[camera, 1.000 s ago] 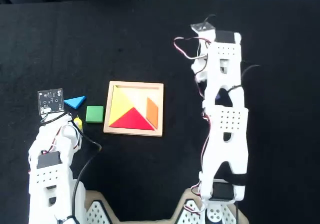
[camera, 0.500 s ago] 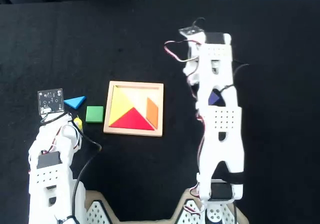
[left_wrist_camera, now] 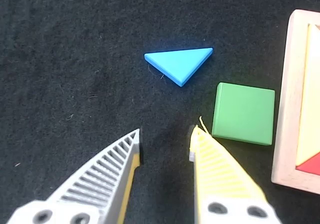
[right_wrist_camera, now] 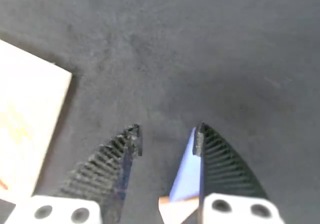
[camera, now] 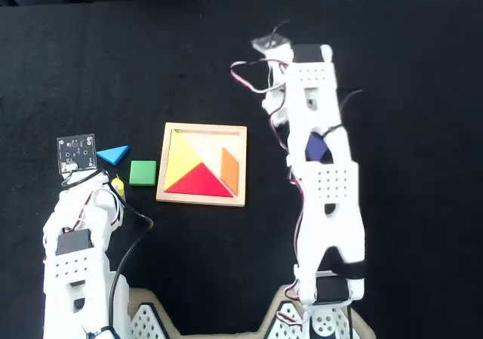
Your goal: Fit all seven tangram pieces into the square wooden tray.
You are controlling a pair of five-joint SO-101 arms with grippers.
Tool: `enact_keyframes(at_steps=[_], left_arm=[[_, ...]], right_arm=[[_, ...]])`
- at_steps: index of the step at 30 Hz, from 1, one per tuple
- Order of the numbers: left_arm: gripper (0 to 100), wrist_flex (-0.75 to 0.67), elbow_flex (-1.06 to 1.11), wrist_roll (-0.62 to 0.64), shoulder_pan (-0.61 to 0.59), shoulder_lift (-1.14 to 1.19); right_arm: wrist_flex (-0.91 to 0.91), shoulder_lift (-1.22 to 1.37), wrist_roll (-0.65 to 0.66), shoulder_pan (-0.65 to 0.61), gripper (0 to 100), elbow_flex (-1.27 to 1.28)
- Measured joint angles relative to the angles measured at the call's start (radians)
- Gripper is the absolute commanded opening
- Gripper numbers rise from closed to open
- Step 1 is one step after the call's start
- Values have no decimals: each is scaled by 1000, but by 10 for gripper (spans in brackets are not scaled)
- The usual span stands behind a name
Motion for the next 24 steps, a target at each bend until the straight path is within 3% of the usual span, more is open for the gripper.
enact_keyframes(at_steps=[5, 10, 15, 19, 24], left_arm=[[171, 0, 0, 0, 0, 0], [171, 0, 0, 0, 0, 0], [171, 0, 0, 0, 0, 0], [171, 0, 0, 0, 0, 0], [171, 0, 0, 0, 0, 0]], right_arm=[[0, -203, -61, 66, 176, 219], [-17, -387, -89, 78, 268, 559], [-181, -465, -124, 146, 296, 776], [-305, -450, -126, 181, 296, 819], [-321, -333, -124, 178, 294, 769]])
